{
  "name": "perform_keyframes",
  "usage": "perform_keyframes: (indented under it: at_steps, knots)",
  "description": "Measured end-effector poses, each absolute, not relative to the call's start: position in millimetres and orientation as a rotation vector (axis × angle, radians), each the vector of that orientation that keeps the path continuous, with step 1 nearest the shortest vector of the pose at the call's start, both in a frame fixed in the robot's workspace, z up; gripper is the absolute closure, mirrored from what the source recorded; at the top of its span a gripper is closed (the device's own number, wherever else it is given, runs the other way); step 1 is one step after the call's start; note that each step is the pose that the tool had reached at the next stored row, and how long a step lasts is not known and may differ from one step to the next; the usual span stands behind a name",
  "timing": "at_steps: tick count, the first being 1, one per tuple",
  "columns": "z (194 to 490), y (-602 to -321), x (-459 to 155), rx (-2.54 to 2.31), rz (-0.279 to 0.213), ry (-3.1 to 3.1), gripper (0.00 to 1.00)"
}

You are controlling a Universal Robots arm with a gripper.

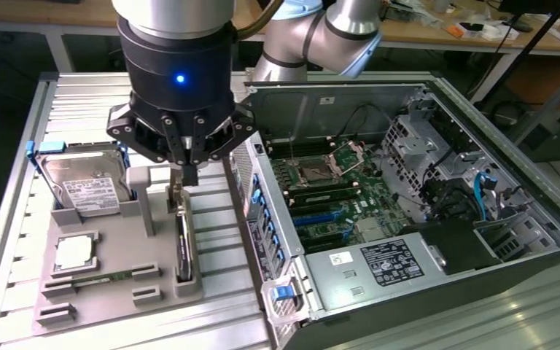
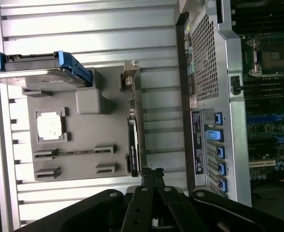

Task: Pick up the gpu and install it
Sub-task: 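Reach for the gpu, then pick up the gpu and move the gpu toward the slot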

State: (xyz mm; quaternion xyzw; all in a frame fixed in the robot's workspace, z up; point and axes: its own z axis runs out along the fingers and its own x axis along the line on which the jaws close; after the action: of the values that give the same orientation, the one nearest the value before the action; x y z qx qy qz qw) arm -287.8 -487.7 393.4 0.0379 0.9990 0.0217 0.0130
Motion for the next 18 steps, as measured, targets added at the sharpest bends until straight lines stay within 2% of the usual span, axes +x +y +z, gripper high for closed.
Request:
perform_keyframes:
  at_steps: [18]
  knots:
    - [393, -488, -302, 0.12, 0.068, 3.112, 0.89]
